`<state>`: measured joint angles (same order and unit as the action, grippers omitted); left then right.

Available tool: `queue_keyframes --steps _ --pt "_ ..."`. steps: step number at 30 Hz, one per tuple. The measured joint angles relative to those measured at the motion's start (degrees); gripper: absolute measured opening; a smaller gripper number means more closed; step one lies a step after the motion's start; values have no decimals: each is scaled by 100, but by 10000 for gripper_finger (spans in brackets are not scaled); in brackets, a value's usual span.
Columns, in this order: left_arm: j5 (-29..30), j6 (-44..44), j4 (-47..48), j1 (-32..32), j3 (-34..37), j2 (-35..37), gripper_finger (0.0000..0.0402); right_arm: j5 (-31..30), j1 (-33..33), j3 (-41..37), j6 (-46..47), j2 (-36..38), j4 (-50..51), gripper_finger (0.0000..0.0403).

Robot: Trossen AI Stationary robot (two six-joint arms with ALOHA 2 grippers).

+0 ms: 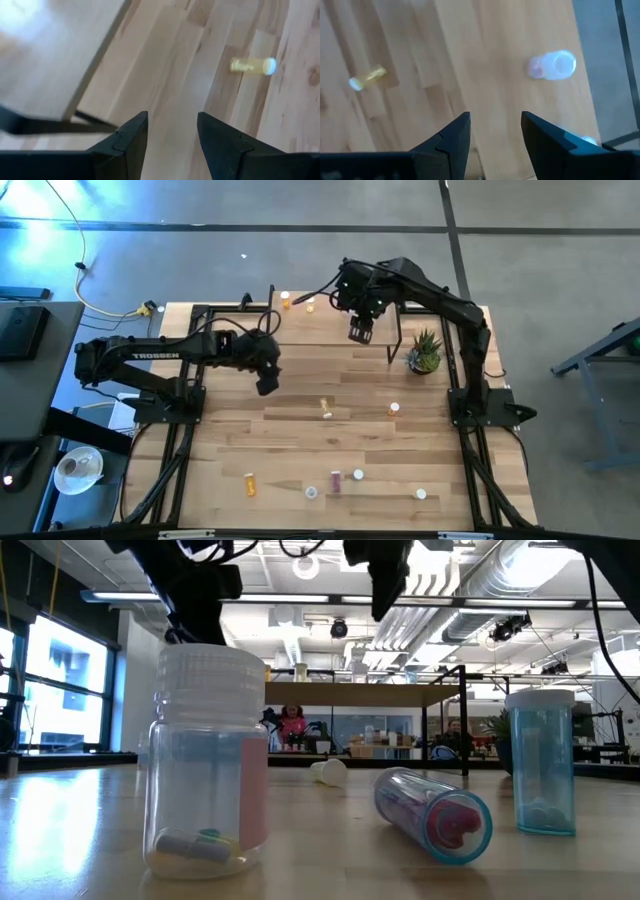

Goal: Pick and place medicine bottles onto shelf by color
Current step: Put the top white pill bottle on the shelf aligned with the other white pill bottle

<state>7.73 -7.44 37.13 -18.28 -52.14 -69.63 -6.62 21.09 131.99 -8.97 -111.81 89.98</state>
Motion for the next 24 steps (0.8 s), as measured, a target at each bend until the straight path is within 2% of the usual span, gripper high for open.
queue_keyframes --steps 6,10,14,19,24 --pt "19 -337 463 0 0 0 179 2 -223 -627 153 451 2 167" --pt "0 -352 772 0 0 0 182 -235 -296 -1530 316 996 -175 167" --pt "44 -589 877 72 0 0 179 -186 -415 -2620 353 1641 -824 167" --pt "41 -934 803 444 199 11 181 -174 -625 -3757 772 2430 -1498 167" --pt "33 -1836 812 1063 697 9 181 -181 -897 -4639 1270 3084 -2108 167"
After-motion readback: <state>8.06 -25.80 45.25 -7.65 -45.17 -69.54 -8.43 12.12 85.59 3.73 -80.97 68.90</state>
